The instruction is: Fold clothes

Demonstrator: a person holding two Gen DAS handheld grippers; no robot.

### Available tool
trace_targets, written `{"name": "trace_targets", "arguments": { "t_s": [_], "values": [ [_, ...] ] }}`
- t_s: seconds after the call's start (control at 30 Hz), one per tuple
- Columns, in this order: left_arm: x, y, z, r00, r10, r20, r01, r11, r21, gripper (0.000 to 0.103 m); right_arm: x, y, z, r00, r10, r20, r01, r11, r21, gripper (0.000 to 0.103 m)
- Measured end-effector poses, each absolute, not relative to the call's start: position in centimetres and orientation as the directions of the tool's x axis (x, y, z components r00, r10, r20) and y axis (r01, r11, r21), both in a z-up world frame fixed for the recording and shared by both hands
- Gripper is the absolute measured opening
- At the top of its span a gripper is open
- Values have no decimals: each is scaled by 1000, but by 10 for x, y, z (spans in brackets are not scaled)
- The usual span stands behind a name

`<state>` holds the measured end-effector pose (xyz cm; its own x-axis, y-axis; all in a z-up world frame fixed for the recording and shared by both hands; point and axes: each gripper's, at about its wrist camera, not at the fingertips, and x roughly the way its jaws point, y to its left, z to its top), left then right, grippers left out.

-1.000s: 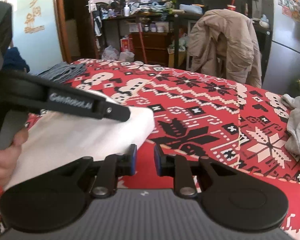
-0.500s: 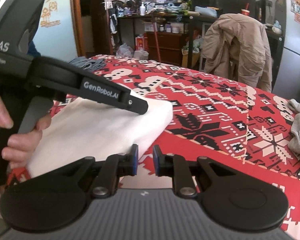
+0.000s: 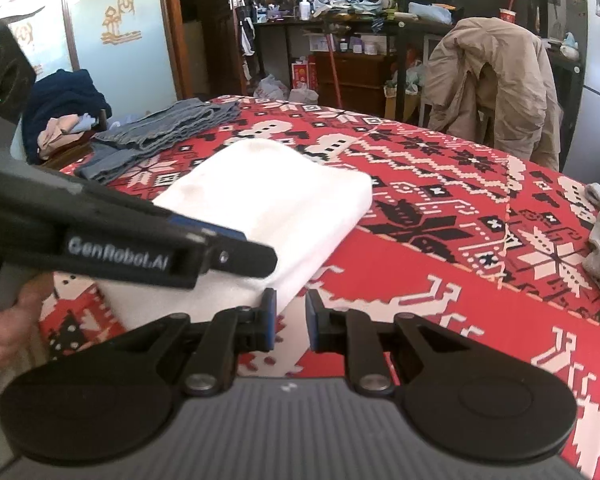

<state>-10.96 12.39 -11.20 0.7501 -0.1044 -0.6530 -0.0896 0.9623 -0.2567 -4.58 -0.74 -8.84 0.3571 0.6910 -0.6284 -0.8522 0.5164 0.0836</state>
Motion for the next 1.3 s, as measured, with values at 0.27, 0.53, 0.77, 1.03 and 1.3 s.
{"name": "trace_targets", "arguments": {
  "t_s": [0.27, 0.53, 0.77, 1.03, 1.3],
  "values": [
    [-138, 114, -112, 734, -115, -669, -93, 959, -268, 25, -65, -19, -88, 339, 688, -641, -853, 513, 100, 18],
    [-151, 109, -110, 729, -109, -676, -86, 965, -247, 22, -90, -35, -86, 321, 689, -650, -854, 507, 116, 19],
    [-144, 114, -107, 741, -74, -668, -109, 967, -229, 19, -75, -41, -81, 427, 676, -601, -789, 603, 118, 20],
    [-149, 110, -108, 736, -71, -673, -99, 973, -211, 19, -84, -18, -92, 408, 658, -633, -820, 569, 64, 14],
    [-172, 107, -109, 703, -96, -704, -83, 973, -215, 17, -114, -35, -86, 358, 687, -632, -864, 500, 54, 9]
  ]
}}
